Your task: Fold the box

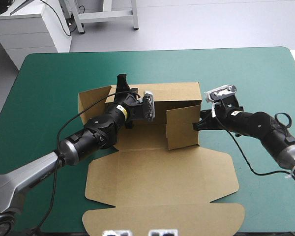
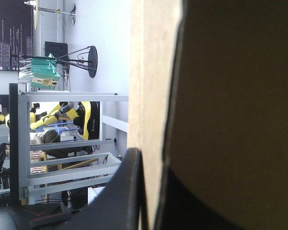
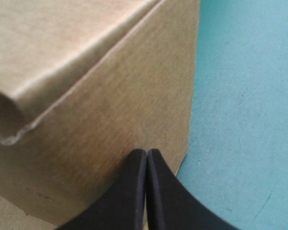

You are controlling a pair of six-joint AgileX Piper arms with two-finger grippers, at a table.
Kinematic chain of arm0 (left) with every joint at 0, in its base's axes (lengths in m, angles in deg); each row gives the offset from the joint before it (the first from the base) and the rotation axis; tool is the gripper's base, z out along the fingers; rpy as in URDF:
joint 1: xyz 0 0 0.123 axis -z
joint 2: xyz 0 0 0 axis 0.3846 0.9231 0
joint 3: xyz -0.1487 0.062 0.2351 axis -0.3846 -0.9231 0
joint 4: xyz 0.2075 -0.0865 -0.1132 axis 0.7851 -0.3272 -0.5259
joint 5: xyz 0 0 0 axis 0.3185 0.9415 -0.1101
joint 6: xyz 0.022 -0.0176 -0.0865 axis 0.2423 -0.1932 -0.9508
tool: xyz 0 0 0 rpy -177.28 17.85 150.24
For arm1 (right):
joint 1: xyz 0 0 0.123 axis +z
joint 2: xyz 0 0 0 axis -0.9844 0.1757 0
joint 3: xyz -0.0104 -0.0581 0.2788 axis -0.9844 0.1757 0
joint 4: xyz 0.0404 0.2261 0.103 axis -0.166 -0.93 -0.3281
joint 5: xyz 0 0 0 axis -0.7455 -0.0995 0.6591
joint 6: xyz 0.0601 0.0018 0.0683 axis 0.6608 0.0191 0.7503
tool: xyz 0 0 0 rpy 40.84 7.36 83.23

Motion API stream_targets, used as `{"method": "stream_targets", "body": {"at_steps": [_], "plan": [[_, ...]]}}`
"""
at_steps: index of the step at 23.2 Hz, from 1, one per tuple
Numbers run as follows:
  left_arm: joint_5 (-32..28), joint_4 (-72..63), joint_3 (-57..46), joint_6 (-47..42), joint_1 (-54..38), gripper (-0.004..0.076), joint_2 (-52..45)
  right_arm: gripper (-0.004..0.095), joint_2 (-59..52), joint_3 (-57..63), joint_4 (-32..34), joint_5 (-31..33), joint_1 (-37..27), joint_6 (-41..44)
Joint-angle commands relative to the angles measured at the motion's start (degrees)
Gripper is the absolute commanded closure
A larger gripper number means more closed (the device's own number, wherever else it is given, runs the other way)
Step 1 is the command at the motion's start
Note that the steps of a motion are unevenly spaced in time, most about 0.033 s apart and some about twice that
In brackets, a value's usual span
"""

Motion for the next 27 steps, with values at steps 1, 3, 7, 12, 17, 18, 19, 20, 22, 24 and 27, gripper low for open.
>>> {"method": "stream_targets", "body": {"at_steps": [1,3,7,12,17,18,19,20,22,24,27], "plan": [[1.8,-0.8,0.7,-1.3,0.1,0.0732,-1.6,0.0924,-2.0,-1.1,-3.0,-6.1,5.2,-2.4],[1.9,-0.8,0.7,-1.3,0.1,0.0732,-1.6,0.0924,-2.0,-1.1,-3.0,-7.7,7.4,-2.4],[2.0,-0.8,0.7,-1.3,0.1,0.0732,-1.6,0.0924,-1.9,-1.1,-3.0,-9.1,11.2,-2.4],[2.0,-0.8,0.7,-1.3,0.1,0.0732,-1.6,0.0924,-1.9,-1.1,-2.8,-9.3,15.8,-2.9],[2.9,-0.8,0.7,-1.3,0.1,0.0732,-1.6,0.0926,-1.9,-1.1,-2.1,-9.8,17.0,-6.7],[3.0,-0.8,0.7,-1.3,0.1,0.0732,-1.6,0.0925,-1.9,-1.1,-1.8,-10.3,17.0,-6.8],[3.0,-0.8,0.7,-1.3,0.1,0.0732,-1.6,0.0924,-1.9,-1.1,-1.4,-10.8,17.0,-6.8],[3.0,-0.8,0.7,-1.2,0.1,0.0732,-1.6,0.0917,-1.9,-1.1,-1.0,-11.2,17.0,-6.6],[3.2,-0.8,0.7,-1.2,0.1,0.0732,-1.6,0.0883,-1.9,-1.1,-0.6,-11.4,17.0,-6.6],[3.5,-0.8,0.7,-1.2,0.1,0.0732,-1.6,0.0797,-1.9,-1.1,-0.1,-11.4,17.0,-6.4],[3.7,-0.8,0.7,-1.2,0.1,0.0732,-1.7,0.0558,-1.9,-1.1,2.5,-11.4,17.0,-3.5]]}}
